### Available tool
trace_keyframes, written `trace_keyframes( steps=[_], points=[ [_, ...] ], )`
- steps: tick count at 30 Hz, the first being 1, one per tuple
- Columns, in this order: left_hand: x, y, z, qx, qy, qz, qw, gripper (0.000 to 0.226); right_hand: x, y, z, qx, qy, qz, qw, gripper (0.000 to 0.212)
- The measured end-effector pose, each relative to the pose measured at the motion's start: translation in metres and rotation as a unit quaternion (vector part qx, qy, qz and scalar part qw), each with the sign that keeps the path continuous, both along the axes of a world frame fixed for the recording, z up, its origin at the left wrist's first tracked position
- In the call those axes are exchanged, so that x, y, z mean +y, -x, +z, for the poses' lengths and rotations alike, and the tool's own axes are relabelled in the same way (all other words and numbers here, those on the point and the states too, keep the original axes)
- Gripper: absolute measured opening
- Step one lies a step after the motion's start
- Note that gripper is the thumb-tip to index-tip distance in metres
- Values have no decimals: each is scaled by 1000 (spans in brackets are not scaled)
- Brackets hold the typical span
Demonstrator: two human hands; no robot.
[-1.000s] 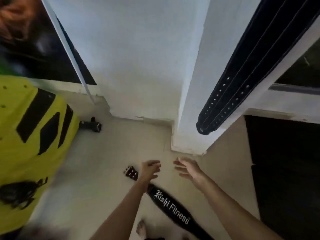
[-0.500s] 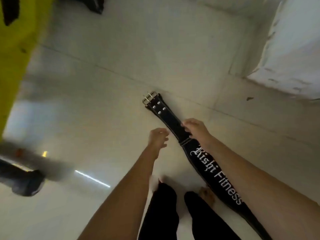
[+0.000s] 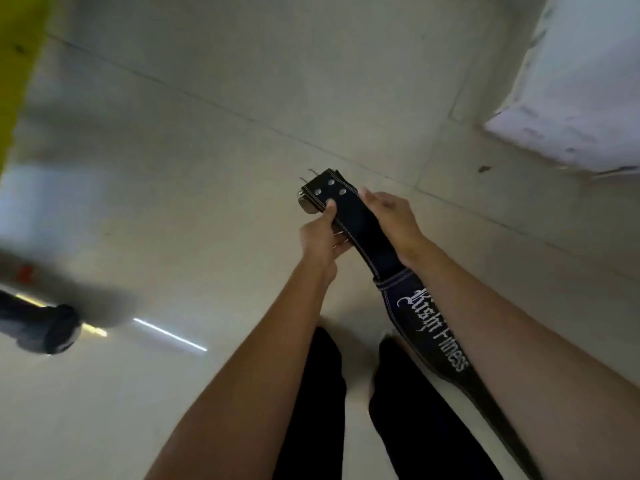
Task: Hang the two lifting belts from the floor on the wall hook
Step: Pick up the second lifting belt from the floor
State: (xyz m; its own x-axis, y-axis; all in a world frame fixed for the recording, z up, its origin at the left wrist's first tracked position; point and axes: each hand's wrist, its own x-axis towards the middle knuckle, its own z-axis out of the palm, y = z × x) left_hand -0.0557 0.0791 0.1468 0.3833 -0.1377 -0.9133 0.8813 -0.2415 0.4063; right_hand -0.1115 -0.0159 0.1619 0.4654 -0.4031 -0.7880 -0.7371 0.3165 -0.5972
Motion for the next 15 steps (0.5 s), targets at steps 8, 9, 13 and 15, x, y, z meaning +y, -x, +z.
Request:
trace_keyframes(
  steps=[8,9,13,15],
  points=[
    [-38,54,364,-166,131,-173,962,19,-16,76,370,-90,20,-181,979,23],
    [-35,68,402,-192,158,-200,948,14,-17,88,409,-114,32,-210,971,19],
    [-21,104,509,-277,222,-317,879,15,-13,142,513,-206,64,-240,946,39],
    [-32,107,567,-327,245,-302,861,10,-4,161,548,-264,70,-227,935,38]
  ],
)
